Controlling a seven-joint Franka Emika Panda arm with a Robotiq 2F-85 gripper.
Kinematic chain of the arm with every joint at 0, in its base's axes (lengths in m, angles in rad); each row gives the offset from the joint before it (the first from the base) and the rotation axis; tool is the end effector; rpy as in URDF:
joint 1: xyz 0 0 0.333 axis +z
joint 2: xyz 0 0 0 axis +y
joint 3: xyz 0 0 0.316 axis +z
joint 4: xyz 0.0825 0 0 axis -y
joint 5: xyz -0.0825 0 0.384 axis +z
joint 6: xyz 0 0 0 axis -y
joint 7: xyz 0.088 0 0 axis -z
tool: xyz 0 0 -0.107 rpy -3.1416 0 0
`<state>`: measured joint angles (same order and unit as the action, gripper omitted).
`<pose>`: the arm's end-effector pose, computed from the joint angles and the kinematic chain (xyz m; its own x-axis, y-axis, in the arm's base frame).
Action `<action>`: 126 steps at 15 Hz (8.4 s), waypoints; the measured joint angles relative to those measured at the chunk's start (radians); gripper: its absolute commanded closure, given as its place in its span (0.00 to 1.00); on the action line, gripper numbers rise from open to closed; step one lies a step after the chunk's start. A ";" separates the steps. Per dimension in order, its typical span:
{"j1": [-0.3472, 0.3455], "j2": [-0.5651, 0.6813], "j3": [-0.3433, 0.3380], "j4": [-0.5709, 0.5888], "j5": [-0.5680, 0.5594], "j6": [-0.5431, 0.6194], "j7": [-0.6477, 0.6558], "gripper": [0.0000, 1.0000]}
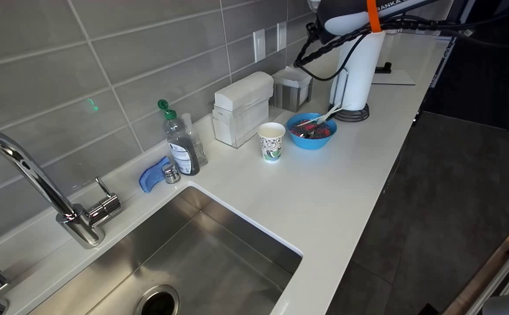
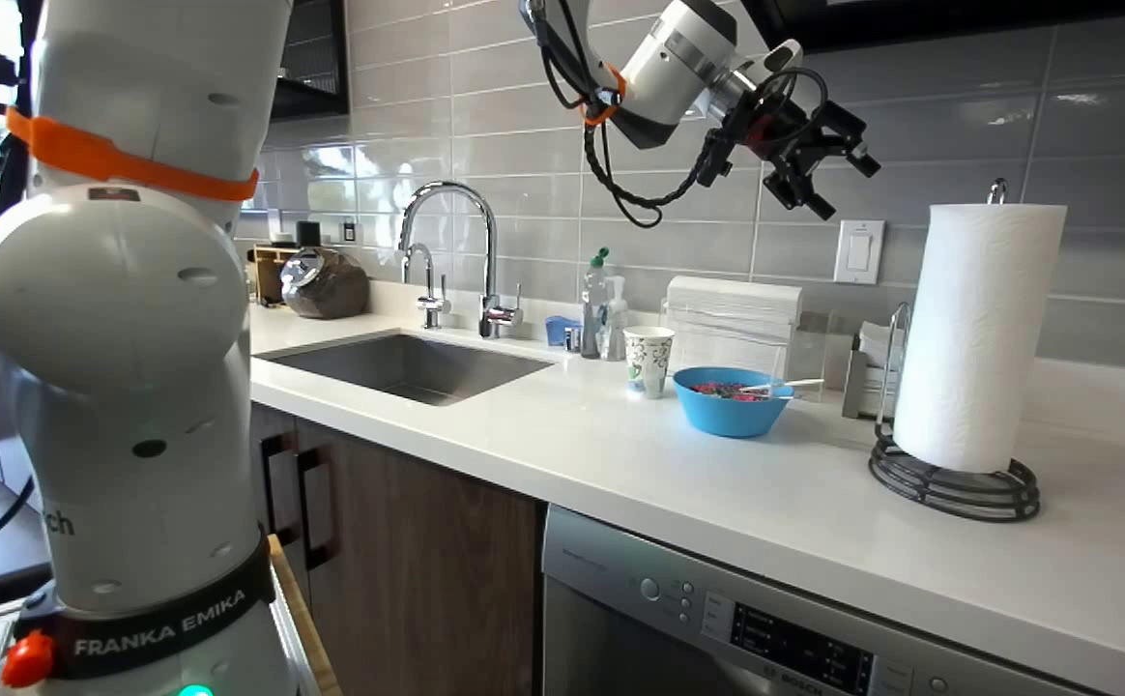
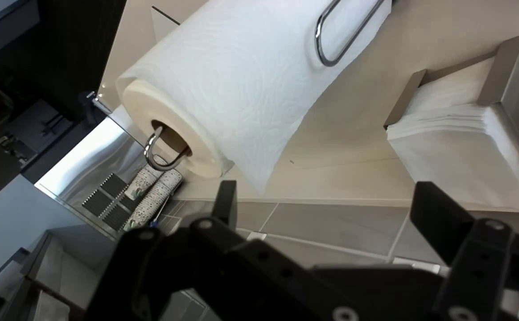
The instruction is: Rip up a paper towel on the table
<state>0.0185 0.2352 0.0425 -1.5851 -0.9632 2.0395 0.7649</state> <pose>0.6630 -0.0082 0.5437 0.8165 -0.0847 0.5712 -0.4554 -0.7026 0.5467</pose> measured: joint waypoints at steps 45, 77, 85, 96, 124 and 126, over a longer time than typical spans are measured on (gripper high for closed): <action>-0.018 0.256 -0.089 0.266 0.282 -0.145 -0.679 1.00; -0.025 0.294 -0.111 0.296 0.650 0.157 -0.566 1.00; -0.014 0.309 -0.153 0.297 0.643 0.208 -0.516 1.00; 0.048 0.319 -0.258 0.333 0.560 0.172 -0.288 1.00; 0.097 0.523 -0.303 0.713 0.480 0.057 0.382 1.00; 0.097 0.524 -0.301 0.688 0.469 0.108 0.301 1.00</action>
<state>0.1157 0.7588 -0.2584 -0.8970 -0.4947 2.1476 1.0657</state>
